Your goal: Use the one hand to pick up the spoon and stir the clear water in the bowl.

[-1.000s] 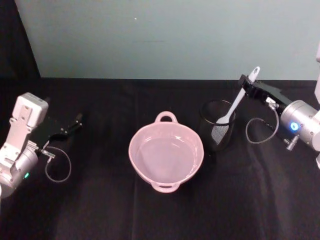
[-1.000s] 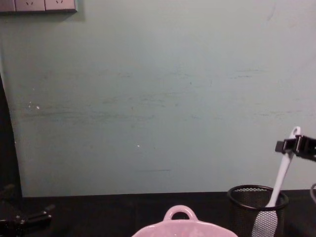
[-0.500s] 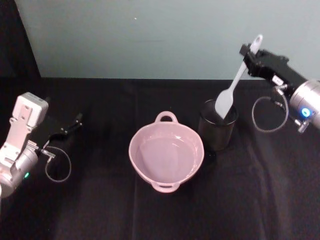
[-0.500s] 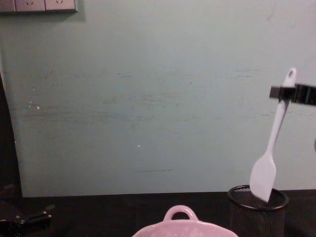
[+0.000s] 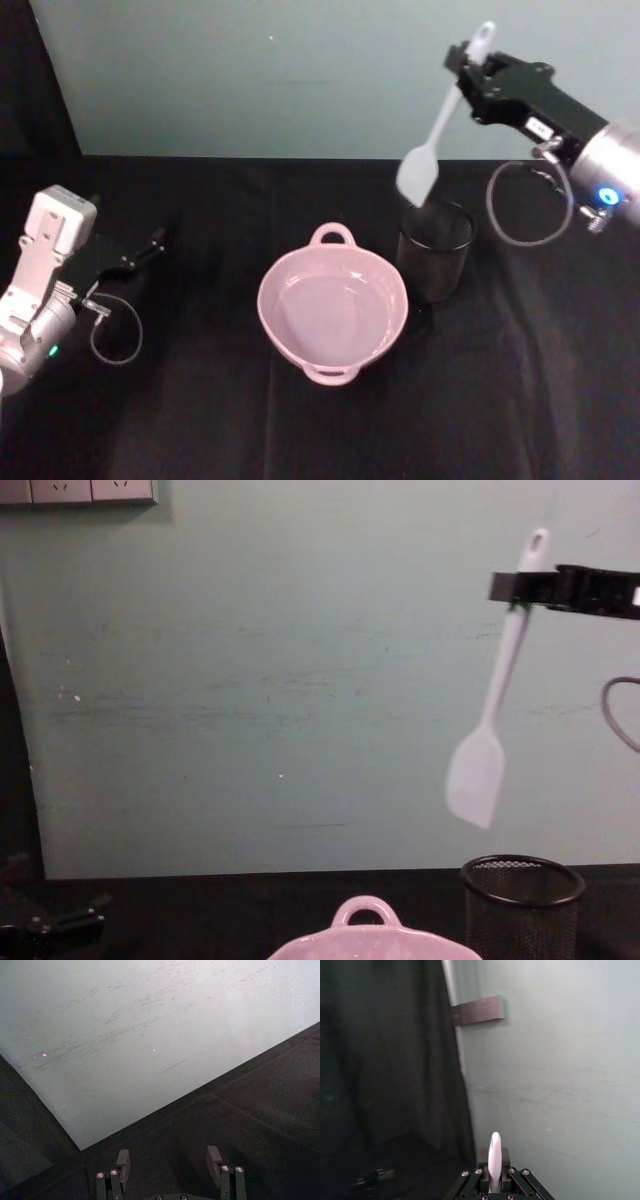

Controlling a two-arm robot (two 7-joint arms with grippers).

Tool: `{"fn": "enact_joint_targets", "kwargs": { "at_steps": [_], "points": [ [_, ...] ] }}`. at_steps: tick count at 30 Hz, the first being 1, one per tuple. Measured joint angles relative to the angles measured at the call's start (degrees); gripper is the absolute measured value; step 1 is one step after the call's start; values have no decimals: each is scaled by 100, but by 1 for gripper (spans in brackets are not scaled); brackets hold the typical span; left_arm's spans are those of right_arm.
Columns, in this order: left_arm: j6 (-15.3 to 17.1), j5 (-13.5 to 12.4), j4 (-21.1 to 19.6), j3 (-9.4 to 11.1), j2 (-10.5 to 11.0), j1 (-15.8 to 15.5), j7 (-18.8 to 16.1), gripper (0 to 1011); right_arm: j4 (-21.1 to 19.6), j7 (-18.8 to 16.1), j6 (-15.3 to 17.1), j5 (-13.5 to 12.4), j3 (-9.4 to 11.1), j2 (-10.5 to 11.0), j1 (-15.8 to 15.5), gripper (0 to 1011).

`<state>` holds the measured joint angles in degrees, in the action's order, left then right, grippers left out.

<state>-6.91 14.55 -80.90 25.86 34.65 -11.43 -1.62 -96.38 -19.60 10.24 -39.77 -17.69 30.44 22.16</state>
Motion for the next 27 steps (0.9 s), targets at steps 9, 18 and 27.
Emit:
{"fn": "enact_joint_targets", "kwargs": {
  "at_steps": [9,18,27],
  "points": [
    [0,0,0,0,0,0,0,1011,-159,-323,151,154,-615,-50,148,127],
    [0,0,0,-1,0,0,0,1011,209,-624,-74,539,-1156,-194,194,129],
    [0,0,0,0,0,0,0,1011,693,-828,-245,836,-1419,-403,272,129]
  ]
}}
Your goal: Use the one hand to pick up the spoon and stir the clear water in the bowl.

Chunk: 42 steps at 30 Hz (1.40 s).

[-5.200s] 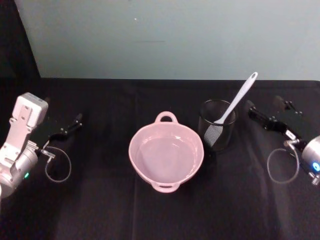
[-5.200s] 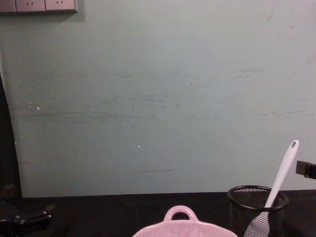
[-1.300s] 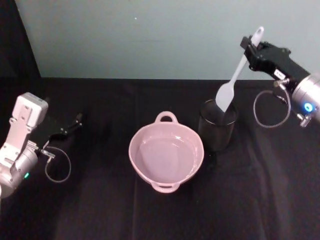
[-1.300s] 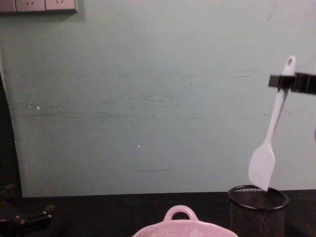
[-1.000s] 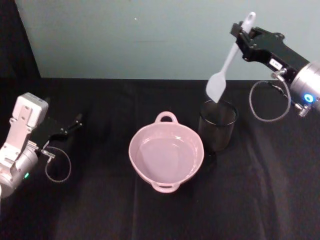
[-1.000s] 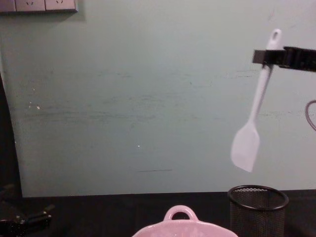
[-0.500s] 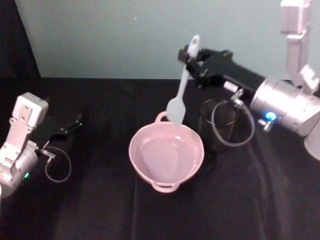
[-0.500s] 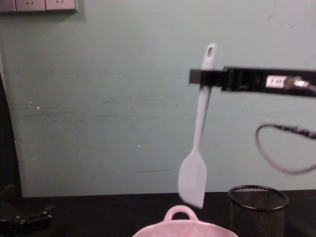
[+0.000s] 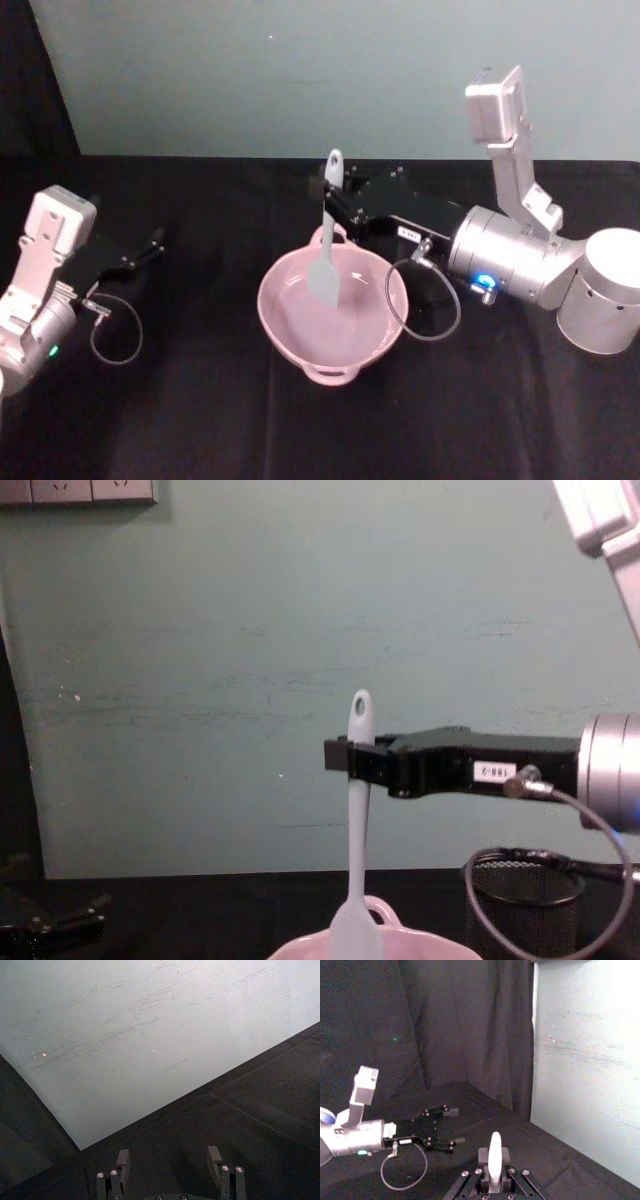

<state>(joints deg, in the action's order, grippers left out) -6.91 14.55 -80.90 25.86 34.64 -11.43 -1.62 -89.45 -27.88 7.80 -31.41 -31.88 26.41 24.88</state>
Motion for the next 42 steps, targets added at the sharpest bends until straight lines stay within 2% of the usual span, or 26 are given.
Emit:
{"fn": "enact_joint_targets", "kwargs": {
  "at_steps": [27,33,42],
  "points": [
    [0,0,0,0,0,0,0,1011,26,-9,-14,24,-9,-20,-5,129],
    [0,0,0,0,0,0,0,1011,-44,-172,-254,123,-11,-27,-44,129],
    [0,0,0,0,0,0,0,1011,-118,-319,-510,417,-43,77,-146,129]
  ]
}}
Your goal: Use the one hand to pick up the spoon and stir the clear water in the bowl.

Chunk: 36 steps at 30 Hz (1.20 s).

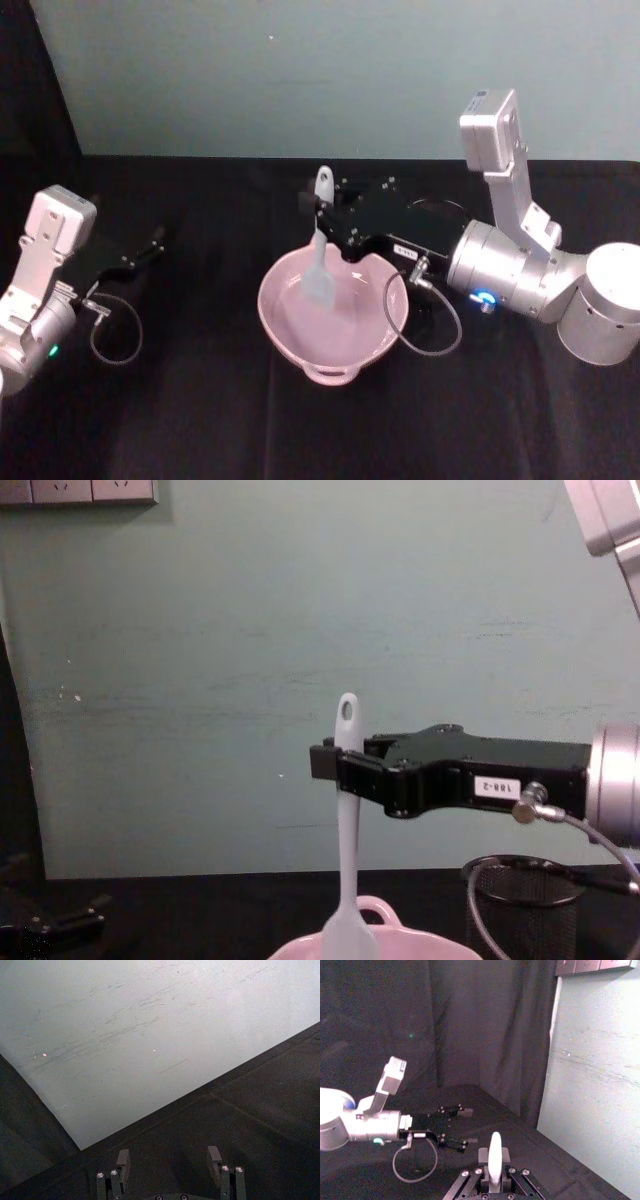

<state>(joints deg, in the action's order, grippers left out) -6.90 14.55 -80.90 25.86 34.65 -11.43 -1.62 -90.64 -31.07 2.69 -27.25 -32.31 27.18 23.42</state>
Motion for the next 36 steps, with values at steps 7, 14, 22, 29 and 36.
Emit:
{"fn": "enact_joint_targets", "kwargs": {
  "at_steps": [7,14,22,29,36],
  "points": [
    [0,0,0,0,0,0,0,1011,-125,-99,-81,152,15,162,-156,129],
    [0,0,0,0,0,0,0,1011,-110,-273,-157,131,49,207,-260,127],
    [0,0,0,0,0,0,0,1011,114,-537,-303,36,-50,69,-204,129],
    [0,0,0,0,0,0,0,1011,483,-631,-351,52,-219,-196,13,129],
    [0,0,0,0,0,0,0,1011,840,-417,-402,230,-279,-477,193,129]
  ]
}}
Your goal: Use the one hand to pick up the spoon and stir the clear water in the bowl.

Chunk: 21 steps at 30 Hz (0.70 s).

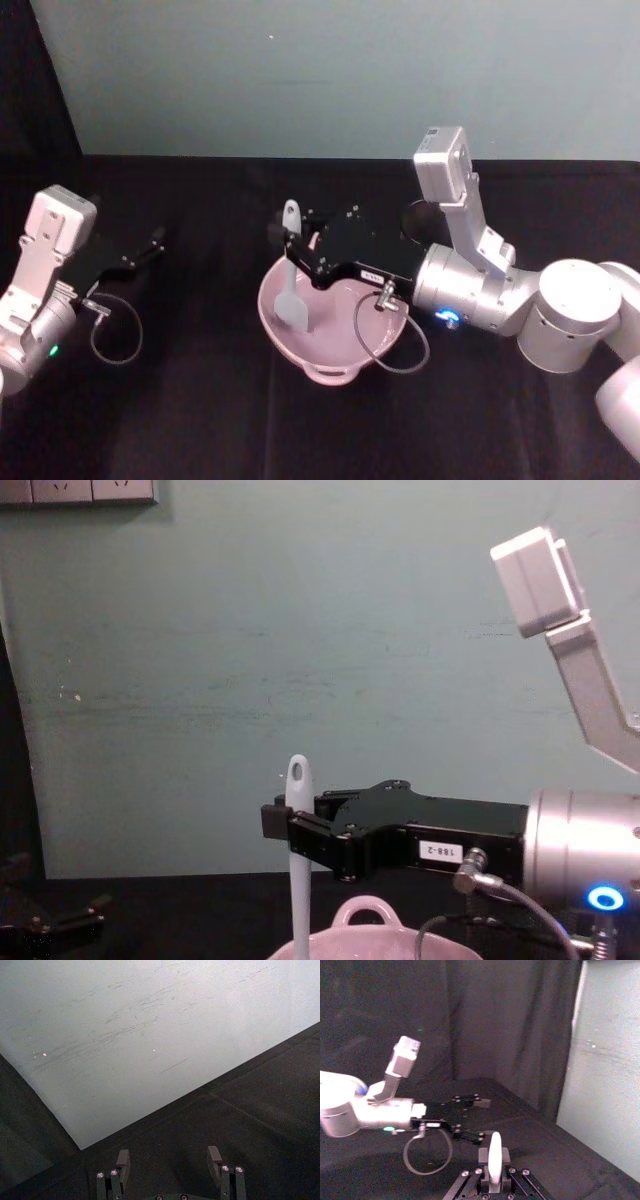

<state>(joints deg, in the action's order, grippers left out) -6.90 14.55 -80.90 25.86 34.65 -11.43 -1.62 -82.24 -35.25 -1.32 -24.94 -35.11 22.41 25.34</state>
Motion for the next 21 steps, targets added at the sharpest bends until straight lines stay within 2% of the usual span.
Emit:
{"fn": "enact_joint_targets", "kwargs": {
  "at_steps": [5,10,15,21],
  "points": [
    [0,0,0,0,0,0,0,1011,216,272,-93,203,38,-181,62,129],
    [0,0,0,0,0,0,0,1011,295,494,-153,418,110,-251,62,129],
    [0,0,0,0,0,0,0,1011,309,612,-168,605,184,-226,47,129],
    [0,0,0,0,0,0,0,1011,162,675,-135,771,332,-54,-17,129]
  ]
}}
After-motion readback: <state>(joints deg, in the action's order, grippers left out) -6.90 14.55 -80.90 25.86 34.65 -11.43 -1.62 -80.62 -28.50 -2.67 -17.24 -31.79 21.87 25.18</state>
